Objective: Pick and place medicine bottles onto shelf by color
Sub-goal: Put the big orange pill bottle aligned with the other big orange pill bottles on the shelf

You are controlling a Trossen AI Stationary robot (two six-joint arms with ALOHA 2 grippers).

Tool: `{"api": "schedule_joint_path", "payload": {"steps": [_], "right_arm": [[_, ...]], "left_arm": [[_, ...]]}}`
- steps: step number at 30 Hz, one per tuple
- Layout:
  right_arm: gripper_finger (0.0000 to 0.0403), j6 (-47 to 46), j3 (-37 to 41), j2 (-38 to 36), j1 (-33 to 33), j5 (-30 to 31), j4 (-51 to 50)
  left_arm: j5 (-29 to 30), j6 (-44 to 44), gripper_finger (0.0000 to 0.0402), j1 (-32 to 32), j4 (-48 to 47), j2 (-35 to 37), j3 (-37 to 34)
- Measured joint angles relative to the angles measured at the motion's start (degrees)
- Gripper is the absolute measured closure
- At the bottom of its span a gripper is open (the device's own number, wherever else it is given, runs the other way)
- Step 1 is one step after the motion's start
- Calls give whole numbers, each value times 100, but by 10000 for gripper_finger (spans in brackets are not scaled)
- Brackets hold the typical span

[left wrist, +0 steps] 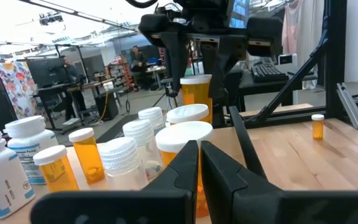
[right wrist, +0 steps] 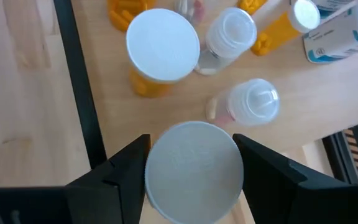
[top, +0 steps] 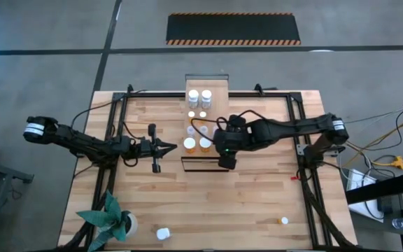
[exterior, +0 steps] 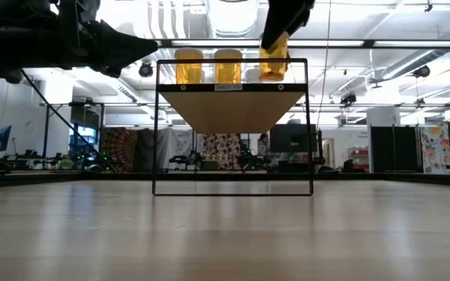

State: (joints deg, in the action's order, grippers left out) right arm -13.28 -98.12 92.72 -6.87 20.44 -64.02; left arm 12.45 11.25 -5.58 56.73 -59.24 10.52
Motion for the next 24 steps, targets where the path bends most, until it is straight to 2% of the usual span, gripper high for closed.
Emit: {"api": "schedule_joint_path", "payload": {"steps": [17, 24], "right_arm": [[196, -172, -134, 311, 76, -159, 3], [166, -185, -134, 331, 157, -244, 45]], "left_arm": [[0, -28, 400, 0, 11, 1, 0], [0, -31, 400, 0, 15, 0, 0]]}}
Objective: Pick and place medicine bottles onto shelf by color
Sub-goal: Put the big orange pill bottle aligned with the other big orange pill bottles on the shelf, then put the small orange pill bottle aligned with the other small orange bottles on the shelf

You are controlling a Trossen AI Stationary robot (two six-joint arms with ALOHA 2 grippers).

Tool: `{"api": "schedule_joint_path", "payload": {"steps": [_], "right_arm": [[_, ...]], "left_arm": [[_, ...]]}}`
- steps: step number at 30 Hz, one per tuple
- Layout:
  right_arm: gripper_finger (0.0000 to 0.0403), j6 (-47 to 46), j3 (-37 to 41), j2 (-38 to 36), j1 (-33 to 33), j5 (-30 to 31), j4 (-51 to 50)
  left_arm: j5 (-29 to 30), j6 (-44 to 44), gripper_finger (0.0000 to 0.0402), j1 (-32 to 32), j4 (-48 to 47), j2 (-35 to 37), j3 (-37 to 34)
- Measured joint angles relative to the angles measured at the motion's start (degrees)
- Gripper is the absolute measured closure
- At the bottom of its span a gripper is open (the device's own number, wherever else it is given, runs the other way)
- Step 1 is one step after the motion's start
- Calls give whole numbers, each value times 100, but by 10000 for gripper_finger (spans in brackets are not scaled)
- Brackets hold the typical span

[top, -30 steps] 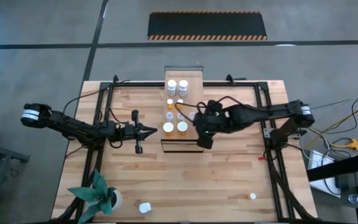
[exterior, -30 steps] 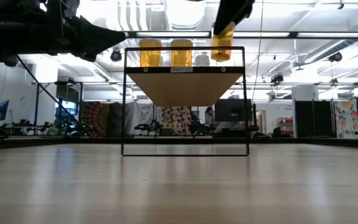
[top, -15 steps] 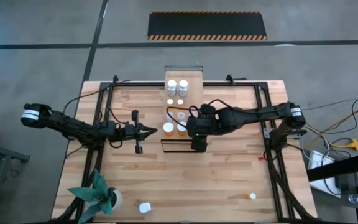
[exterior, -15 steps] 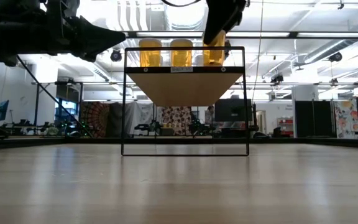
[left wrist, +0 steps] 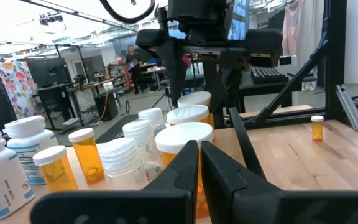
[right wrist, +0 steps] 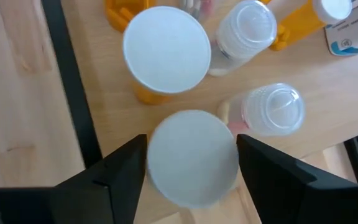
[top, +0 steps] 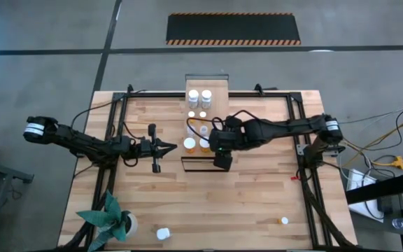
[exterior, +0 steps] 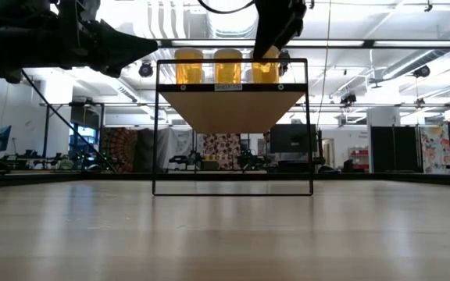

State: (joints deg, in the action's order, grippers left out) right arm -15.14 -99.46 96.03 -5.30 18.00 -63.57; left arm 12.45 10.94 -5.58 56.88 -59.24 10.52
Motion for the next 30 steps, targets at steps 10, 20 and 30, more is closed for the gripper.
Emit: {"api": "schedule_joint_path", "payload": {"steps": [10, 20, 30], "right_arm": [[142, 73, 5, -15, 48, -41, 97], [140, 119, -178, -509, -225, 2, -116], [255, -2003, 278, -948, -1846, -39, -1326]], "left_arm": [[0, 0, 400, 0, 2, 0, 0], [0, 0, 400, 0, -17, 2, 0], [0, 2, 400, 0, -37, 2, 0]]}}
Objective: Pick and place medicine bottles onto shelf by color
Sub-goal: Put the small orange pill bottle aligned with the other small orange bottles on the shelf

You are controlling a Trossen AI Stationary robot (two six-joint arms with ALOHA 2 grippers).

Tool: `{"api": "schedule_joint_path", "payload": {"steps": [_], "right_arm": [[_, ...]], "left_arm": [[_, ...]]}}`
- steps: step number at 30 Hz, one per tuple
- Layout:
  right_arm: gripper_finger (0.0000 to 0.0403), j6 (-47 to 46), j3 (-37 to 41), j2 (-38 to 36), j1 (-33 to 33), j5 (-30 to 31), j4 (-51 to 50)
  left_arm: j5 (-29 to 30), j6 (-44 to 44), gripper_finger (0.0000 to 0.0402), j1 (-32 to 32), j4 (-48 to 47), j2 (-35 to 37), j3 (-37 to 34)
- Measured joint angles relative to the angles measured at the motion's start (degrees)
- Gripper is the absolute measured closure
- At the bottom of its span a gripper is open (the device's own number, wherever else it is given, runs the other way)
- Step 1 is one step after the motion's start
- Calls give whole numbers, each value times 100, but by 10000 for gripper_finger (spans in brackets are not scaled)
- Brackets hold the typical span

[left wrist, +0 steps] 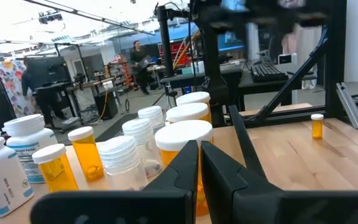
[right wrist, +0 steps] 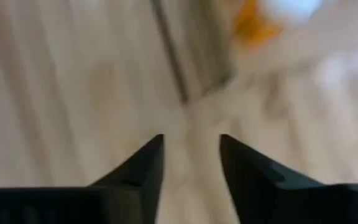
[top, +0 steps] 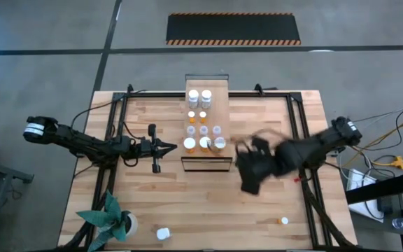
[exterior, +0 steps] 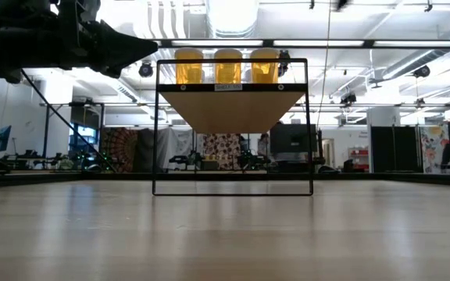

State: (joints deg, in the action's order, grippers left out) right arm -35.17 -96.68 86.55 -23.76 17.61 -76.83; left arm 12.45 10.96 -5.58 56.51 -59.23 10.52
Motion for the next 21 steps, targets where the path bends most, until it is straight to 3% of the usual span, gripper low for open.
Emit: {"api": "schedule_joint_path", "payload": {"steps": [5, 9, 13, 21], "right_arm": [[350, -1811, 568, 26, -1209, -496, -49], [379, -3311, 815, 105, -2035, -673, -198], [351, -4599, 1063, 121, -2580, -999, -231], [238, -6493, 1843, 132, -3339, -1317, 275]], "left_arm": [[0, 9, 400, 0, -6, 0, 0], [0, 167, 400, 0, -2, 0, 0], [0, 295, 400, 0, 39, -1, 67], [0, 267, 400, 0, 44, 1, 87]]}}
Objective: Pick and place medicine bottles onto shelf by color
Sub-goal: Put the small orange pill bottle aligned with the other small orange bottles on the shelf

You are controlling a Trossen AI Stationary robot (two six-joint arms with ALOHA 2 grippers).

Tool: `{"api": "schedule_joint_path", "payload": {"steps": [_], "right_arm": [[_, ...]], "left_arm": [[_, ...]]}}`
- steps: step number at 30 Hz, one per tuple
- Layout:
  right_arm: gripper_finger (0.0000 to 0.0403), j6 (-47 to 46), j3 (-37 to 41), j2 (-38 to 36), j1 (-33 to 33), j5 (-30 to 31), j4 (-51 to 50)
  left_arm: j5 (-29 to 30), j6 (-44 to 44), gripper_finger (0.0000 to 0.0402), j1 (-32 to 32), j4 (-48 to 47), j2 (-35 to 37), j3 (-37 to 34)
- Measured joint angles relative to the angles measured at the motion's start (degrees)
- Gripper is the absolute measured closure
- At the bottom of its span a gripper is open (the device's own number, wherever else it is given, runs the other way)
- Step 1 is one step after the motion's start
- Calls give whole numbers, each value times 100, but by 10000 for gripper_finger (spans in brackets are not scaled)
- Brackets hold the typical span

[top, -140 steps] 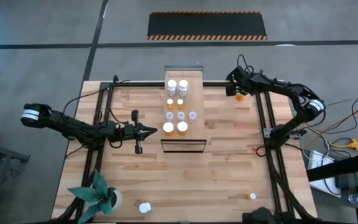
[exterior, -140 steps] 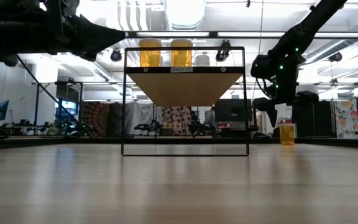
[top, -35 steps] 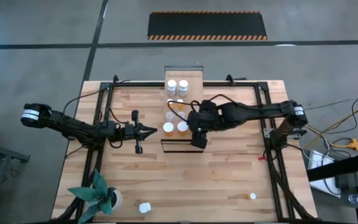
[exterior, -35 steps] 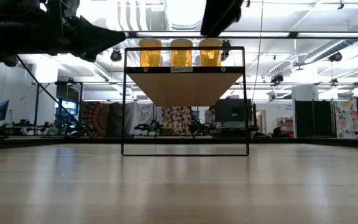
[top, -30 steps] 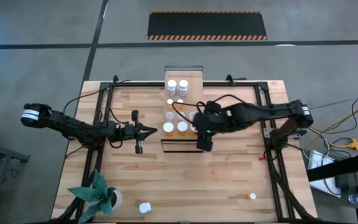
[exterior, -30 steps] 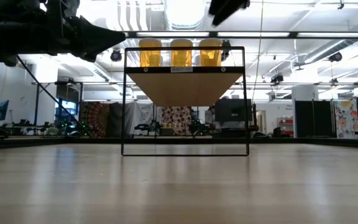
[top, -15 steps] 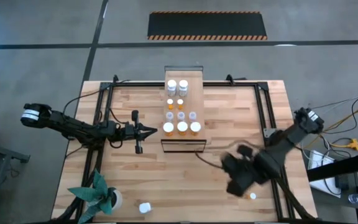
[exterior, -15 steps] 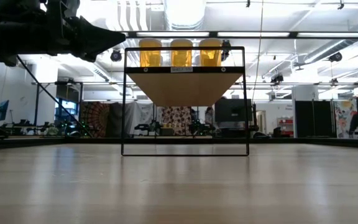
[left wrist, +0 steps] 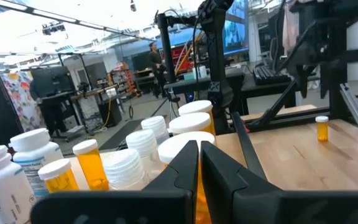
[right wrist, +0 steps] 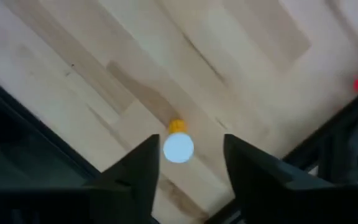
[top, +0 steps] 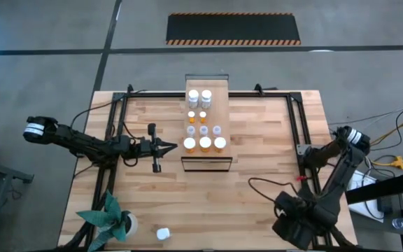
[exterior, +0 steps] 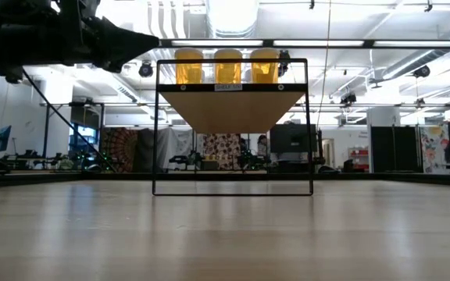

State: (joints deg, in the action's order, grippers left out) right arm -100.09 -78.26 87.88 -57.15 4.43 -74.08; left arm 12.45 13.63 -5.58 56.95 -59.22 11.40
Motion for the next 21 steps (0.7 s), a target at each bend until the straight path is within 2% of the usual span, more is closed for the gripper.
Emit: {"api": "schedule_joint_path", "payload": {"steps": [4, 7, 11, 21], "right_arm": [[191, -583, 407, -2, -162, -18, 570], [171, -937, 681, 25, -240, -38, 732], [166, -1245, 958, 26, -308, -42, 954], [166, -1284, 1215, 44, -389, -145, 1608]], "left_arm": [[0, -115, 400, 0, 0, 0, 0], [0, -171, 400, 0, 0, 0, 0], [0, -282, 400, 0, -2, 0, -4], [0, -552, 400, -4, -45, 0, -55]]}}
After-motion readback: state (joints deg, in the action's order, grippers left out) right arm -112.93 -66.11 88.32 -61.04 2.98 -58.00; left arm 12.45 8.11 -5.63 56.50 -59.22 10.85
